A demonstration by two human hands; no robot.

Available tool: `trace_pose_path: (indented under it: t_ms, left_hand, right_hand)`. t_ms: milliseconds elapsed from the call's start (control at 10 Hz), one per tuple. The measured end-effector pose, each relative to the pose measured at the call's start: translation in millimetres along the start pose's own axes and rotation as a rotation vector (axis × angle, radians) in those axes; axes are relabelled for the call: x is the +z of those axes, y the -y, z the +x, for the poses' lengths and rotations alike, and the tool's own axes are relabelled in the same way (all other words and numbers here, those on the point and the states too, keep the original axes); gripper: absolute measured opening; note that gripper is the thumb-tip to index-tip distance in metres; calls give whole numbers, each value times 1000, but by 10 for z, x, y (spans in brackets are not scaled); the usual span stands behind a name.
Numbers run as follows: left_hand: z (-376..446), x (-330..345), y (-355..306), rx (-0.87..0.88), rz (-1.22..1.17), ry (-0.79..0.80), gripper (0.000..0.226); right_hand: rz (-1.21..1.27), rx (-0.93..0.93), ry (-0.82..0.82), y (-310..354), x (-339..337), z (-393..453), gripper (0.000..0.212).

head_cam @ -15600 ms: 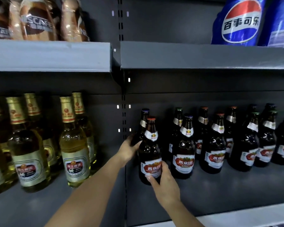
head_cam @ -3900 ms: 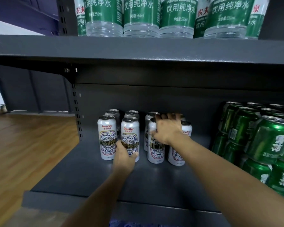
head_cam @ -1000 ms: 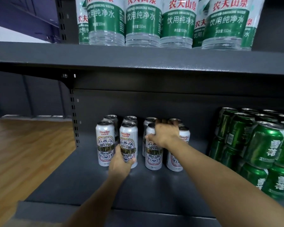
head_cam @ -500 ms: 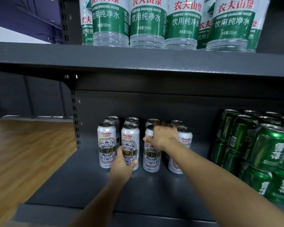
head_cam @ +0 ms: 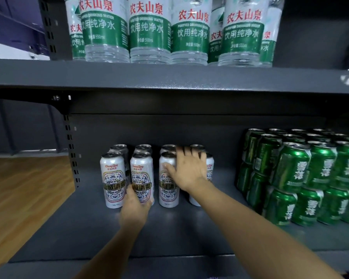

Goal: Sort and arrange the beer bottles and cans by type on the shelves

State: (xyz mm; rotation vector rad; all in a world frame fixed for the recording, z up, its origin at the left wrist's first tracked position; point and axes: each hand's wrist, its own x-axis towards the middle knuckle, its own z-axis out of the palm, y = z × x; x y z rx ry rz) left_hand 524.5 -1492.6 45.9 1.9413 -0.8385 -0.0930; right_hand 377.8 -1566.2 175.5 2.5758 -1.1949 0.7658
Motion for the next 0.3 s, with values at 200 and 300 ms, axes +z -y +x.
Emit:
trace_pose_path:
  t_ms: [200,300]
  left_hand:
    - [-157,22,-92,-48,54,-61,77]
    - [-313,22,-226,-39,104,-170,73]
  right_hand:
    - [65,59,-303,-386,136,-444,55]
    - [29,-37,-420,-651,96,-658,48]
